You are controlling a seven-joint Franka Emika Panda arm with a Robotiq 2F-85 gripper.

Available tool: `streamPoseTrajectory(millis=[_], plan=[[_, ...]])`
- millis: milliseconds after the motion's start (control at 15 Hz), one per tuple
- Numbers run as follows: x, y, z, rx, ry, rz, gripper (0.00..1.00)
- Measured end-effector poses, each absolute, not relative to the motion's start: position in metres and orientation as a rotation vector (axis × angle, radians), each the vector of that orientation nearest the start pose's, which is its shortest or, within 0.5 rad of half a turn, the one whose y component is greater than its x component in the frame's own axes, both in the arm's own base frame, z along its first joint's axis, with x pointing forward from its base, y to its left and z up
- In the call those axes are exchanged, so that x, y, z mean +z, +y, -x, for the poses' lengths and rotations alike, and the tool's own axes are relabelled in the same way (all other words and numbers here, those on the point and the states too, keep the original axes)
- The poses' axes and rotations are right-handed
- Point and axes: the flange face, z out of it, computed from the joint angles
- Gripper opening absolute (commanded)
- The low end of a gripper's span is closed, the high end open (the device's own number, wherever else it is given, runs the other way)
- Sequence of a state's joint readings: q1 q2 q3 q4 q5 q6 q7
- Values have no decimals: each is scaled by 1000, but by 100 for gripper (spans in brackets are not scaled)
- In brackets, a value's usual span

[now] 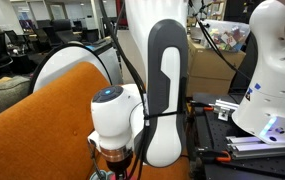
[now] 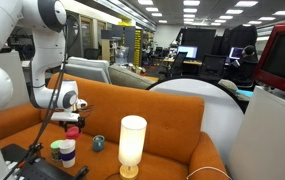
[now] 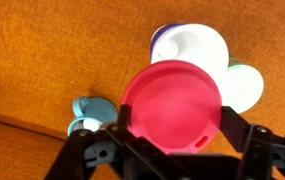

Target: Put the red lid on the white and blue cup

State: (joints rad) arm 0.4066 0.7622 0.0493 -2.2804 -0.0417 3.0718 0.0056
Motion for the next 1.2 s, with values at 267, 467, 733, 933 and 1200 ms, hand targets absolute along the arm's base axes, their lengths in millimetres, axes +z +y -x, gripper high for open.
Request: streamPoseTrajectory(millis=[267,467,733,933,1200], plan=[[16,222,-426,89,-793,3017,64],[4,227,-419,143,-837,3001,64],[-10,236,-418,159,-897,2975,64],[-16,238,-421,156,-906,2973,64],[-18,238,-425,149,-912,2971,64]])
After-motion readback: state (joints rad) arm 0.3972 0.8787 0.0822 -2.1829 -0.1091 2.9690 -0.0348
